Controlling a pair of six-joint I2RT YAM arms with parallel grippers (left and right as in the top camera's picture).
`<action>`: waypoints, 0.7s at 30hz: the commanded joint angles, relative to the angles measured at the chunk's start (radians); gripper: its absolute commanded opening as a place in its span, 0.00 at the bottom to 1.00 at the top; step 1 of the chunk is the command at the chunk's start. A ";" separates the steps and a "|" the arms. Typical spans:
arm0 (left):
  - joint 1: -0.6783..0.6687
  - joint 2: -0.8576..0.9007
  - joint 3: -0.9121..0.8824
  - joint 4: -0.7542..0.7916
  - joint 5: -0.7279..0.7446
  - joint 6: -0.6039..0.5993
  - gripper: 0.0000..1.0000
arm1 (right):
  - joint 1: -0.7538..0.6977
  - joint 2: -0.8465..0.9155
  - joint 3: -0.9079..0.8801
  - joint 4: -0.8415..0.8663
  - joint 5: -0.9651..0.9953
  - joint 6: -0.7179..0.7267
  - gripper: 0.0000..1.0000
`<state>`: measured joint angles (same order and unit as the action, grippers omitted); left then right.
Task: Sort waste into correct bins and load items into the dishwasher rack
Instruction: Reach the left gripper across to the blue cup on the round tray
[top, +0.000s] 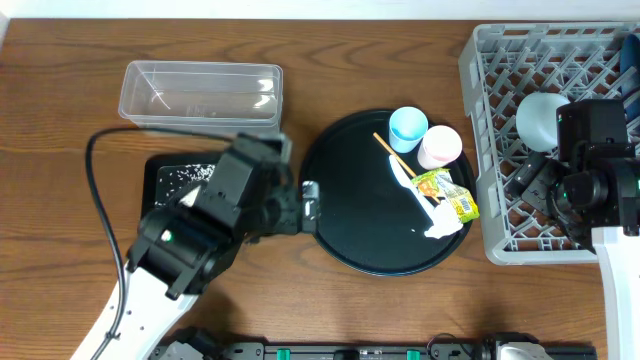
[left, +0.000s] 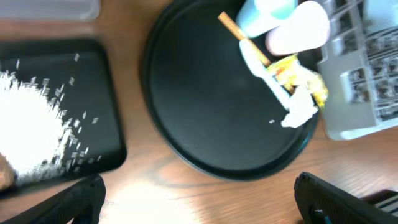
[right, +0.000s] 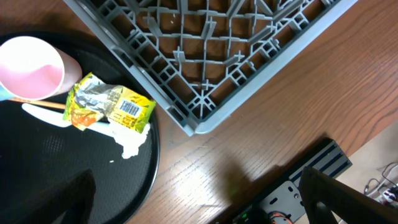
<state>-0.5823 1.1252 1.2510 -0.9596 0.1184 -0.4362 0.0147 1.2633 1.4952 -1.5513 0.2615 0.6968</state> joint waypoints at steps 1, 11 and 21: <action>-0.036 0.066 0.082 -0.011 -0.025 0.026 0.98 | -0.008 -0.001 -0.001 -0.001 0.011 0.013 0.99; -0.137 0.341 0.104 0.061 -0.025 0.040 0.98 | -0.008 -0.001 -0.001 0.000 0.011 0.013 0.99; -0.134 0.466 0.121 0.455 -0.044 -0.010 0.98 | -0.008 -0.001 -0.001 -0.001 0.011 0.013 0.99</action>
<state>-0.7174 1.5757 1.3437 -0.5465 0.1020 -0.4301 0.0147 1.2633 1.4940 -1.5505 0.2615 0.6968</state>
